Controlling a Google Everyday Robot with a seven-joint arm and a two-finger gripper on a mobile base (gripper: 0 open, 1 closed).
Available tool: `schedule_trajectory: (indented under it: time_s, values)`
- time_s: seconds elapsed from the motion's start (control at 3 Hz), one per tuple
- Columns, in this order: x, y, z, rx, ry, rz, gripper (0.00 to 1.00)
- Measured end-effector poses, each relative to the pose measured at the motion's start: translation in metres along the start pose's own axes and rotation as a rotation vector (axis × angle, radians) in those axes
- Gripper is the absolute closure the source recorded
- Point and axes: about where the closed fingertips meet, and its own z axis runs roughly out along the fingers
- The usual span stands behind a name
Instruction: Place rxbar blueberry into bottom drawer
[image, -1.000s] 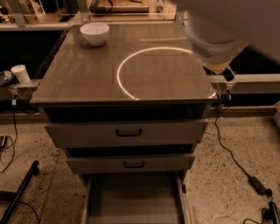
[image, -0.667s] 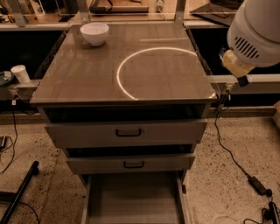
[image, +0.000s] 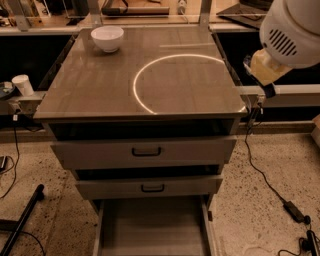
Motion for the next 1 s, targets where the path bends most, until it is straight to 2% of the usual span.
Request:
schedule_trajectory:
  time_s: [0.33, 0.67, 1.0]
  values:
    - [0.0007, -0.0035, 0.0043, -0.135, -0.037, 0.107, 1.0]
    - [0.0062, -0.0043, 0.0114, -0.208, -0.023, 0.166, 1.0]
    - [0.0066, -0.0044, 0.0118, -0.212, -0.021, 0.169, 1.0]
